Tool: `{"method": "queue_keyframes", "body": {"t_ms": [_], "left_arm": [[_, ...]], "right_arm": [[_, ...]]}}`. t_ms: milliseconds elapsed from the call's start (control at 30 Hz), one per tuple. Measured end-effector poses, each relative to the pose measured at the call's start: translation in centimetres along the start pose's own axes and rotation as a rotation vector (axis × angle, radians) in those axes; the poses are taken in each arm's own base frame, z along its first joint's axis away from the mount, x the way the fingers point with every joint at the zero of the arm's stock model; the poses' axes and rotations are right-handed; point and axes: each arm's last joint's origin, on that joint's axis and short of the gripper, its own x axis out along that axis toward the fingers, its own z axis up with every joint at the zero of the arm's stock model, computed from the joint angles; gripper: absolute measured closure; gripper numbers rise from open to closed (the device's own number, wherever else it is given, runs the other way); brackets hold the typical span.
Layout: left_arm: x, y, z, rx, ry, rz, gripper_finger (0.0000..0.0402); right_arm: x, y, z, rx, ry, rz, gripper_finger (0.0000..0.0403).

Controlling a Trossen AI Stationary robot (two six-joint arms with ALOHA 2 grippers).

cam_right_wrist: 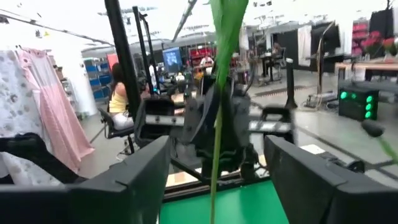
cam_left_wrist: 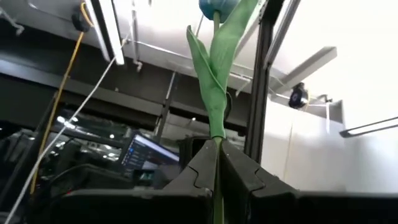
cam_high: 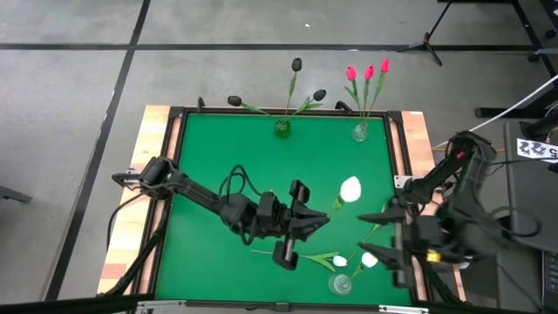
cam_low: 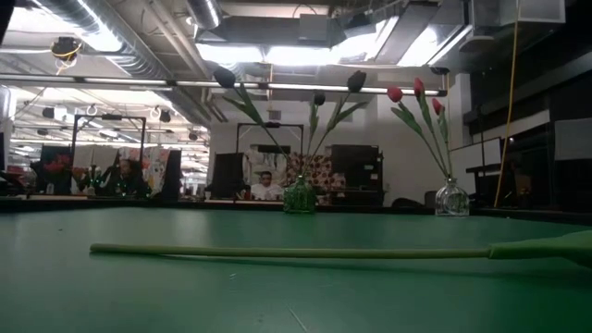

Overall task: Sort flowers into vase by color
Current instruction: Put the white tulip into the bottom transparent vase

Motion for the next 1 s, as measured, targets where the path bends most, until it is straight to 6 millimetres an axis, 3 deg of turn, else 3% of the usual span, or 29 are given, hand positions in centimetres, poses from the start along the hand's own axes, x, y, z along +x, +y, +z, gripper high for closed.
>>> {"method": "queue_keyframes", "body": {"t_ms": [133,567,867,1000], "left_arm": [[0.3,0.4,0.2,-0.019,-0.007,-0.036,0.0394],[0.8,2.2,0.2,-0.031,-0.003,-0.095,0.0394],[1.1,3.2,0.0,-0.013,0.014,-0.096,0.0394],[1.2,3.5,0.1,-0.016,0.013,-0.093,0.0394]], "right_arm": [[1.8,-0.7,-0.3,0.042,-0.001,0.033,0.0125],[6.4,-3.9,-1.7,0.149,0.113,0.107,0.0123],[7.0,-4.5,-2.1,0.13,0.151,0.102,0.0123],[7.0,-4.6,-2.2,0.119,0.157,0.08,0.0143]]}}
